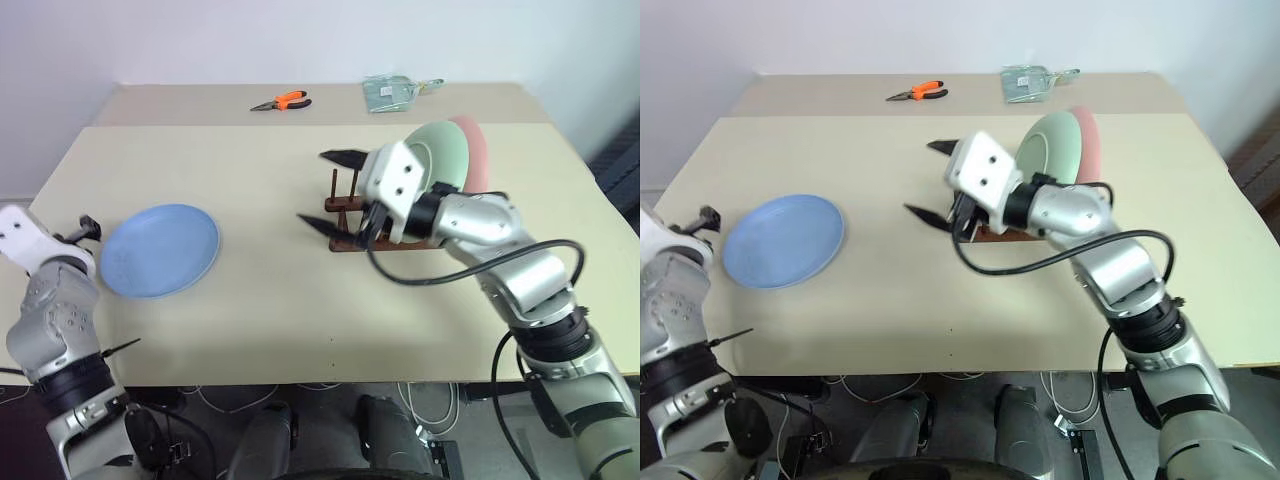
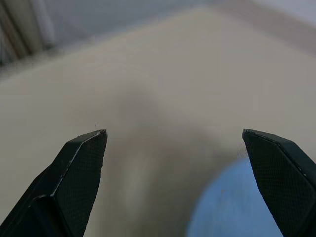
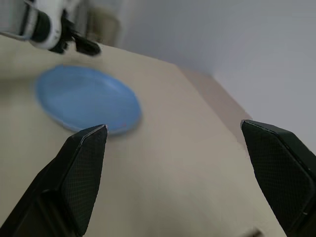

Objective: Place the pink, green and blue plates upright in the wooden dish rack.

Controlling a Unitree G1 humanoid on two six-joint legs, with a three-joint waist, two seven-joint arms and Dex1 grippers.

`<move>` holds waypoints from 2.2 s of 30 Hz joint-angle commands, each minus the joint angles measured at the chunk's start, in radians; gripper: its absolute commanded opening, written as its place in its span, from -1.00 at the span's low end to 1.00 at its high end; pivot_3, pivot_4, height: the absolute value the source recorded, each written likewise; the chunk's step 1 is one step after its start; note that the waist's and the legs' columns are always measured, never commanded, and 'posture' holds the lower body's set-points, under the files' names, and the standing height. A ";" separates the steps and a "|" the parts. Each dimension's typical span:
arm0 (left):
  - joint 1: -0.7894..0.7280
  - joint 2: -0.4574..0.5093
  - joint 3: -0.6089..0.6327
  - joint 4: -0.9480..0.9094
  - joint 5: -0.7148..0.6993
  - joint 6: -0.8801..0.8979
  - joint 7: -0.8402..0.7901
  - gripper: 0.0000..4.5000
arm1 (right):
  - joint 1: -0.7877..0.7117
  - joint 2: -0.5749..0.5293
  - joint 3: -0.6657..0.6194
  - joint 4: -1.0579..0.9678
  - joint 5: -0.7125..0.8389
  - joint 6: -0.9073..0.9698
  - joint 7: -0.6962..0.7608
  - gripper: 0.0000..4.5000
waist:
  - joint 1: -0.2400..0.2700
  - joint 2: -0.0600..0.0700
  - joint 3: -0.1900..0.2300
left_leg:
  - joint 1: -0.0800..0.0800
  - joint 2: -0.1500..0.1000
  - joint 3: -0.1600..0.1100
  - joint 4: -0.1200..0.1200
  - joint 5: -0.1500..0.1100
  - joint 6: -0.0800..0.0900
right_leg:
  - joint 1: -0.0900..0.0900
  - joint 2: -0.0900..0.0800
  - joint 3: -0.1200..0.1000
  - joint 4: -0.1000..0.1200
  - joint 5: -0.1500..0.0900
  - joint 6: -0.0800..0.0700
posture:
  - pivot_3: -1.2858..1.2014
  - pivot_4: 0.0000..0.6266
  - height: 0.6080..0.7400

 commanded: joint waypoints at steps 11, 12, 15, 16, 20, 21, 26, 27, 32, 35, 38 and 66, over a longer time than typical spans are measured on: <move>-0.001 -0.083 -0.089 -0.189 -0.235 0.078 -0.024 -0.99 | -0.015 0.038 -0.017 0.050 -0.135 -0.089 0.065 1.00 | 0.011 -0.003 0.000 | 0.001 0.000 -0.001 -0.001 0.001 -0.002 | 0.000 0.001 -0.001 0.002 0.000 -0.001 | 0.03 -0.52 1.00; -0.014 -0.052 -0.153 -0.207 -0.214 0.046 -0.082 -0.99 | -0.014 0.036 -0.007 0.053 -0.161 -0.108 0.065 1.00 | 0.014 -0.003 0.000 | 0.001 0.000 -0.001 0.000 0.001 -0.003 | 0.000 0.001 -0.001 0.002 0.000 -0.001 | 0.03 -0.52 1.00; -0.066 0.025 -0.299 -0.235 -0.150 -0.025 -0.189 -0.99 | -0.016 0.031 0.037 0.083 -0.262 -0.199 0.072 1.00 | 0.016 -0.003 0.000 | 0.000 0.000 0.000 -0.001 0.001 -0.003 | 0.000 0.001 -0.001 0.000 0.000 -0.002 | 0.03 -0.52 1.00; -0.077 0.040 -0.326 -0.237 -0.136 -0.041 -0.207 -0.99 | -0.018 0.032 0.045 0.095 -0.285 -0.222 0.075 1.00 | 0.014 -0.003 0.000 | 0.001 0.000 0.000 -0.001 0.001 -0.003 | 0.000 0.001 0.000 0.000 0.000 -0.001 | 0.03 -0.52 1.00; -0.191 0.069 -0.407 -0.231 -0.120 -0.087 -0.273 -0.99 | -0.072 0.055 0.099 0.219 -0.441 -0.359 0.039 1.00 | -0.004 -0.003 0.000 | 0.001 0.000 0.001 -0.003 0.001 -0.003 | -0.001 0.001 0.000 0.001 0.000 -0.001 | 0.03 -0.52 1.00; -0.210 0.069 -0.415 -0.232 -0.123 -0.088 -0.279 -0.99 | -0.084 0.063 0.103 0.247 -0.466 -0.380 0.031 1.00 | -0.008 -0.003 0.000 | 0.001 0.000 0.001 -0.003 0.002 -0.003 | -0.001 0.001 0.000 0.001 0.000 -0.001 | 0.03 -0.52 1.00; -0.288 0.054 -0.443 -0.263 -0.157 -0.065 -0.294 -1.00 | -0.137 0.095 0.116 0.394 -0.588 -0.472 -0.021 0.19 | -0.012 -0.003 0.000 | 0.001 0.001 0.001 -0.003 0.002 -0.003 | -0.002 0.002 0.000 0.001 0.000 -0.001 | 0.03 -0.52 1.00; -0.290 0.053 -0.443 -0.268 -0.165 -0.060 -0.295 -1.00 | -0.141 0.101 0.112 0.409 -0.602 -0.482 -0.029 -0.05 | -0.010 -0.003 0.000 | 0.001 0.001 0.001 -0.003 0.002 -0.003 | -0.002 0.002 0.000 0.001 0.001 -0.001 | 0.03 -0.52 1.00; -0.270 0.051 -0.418 -0.277 -0.180 -0.062 -0.302 -1.00 | -0.141 0.119 0.088 0.421 -0.637 -0.517 -0.043 -0.98 | -0.009 -0.003 0.000 | 0.000 0.001 0.001 -0.003 0.002 -0.003 | -0.002 0.002 0.001 0.001 0.001 -0.001 | 0.03 -0.52 1.00; -0.313 0.004 -0.330 -0.240 -0.230 -0.107 -0.240 -0.54 | -0.130 0.122 0.081 0.406 -0.654 -0.554 -0.049 -1.00 | -0.009 -0.003 0.000 | 0.001 0.001 0.001 -0.003 0.002 -0.003 | -0.002 0.002 0.001 0.001 0.001 -0.001 | 0.03 -0.52 1.00; -0.381 -0.014 -0.238 -0.186 -0.208 -0.233 -0.164 0.14 | -0.104 0.146 0.051 0.378 -0.625 -0.551 -0.064 -1.00 | -0.007 -0.003 0.001 | 0.000 0.001 0.000 -0.003 0.002 -0.004 | -0.002 0.002 0.000 0.001 0.001 -0.001 | 0.03 -0.52 1.00; 0.285 0.252 -0.746 -0.277 0.019 -0.406 -0.938 0.14 | 0.122 0.424 -0.531 -0.117 0.549 0.489 -0.485 -1.00 | -0.010 0.006 0.002 | -0.001 0.002 0.001 -0.005 0.001 -0.002 | -0.007 0.003 0.003 0.003 -0.001 -0.008 | 0.03 -0.52 1.00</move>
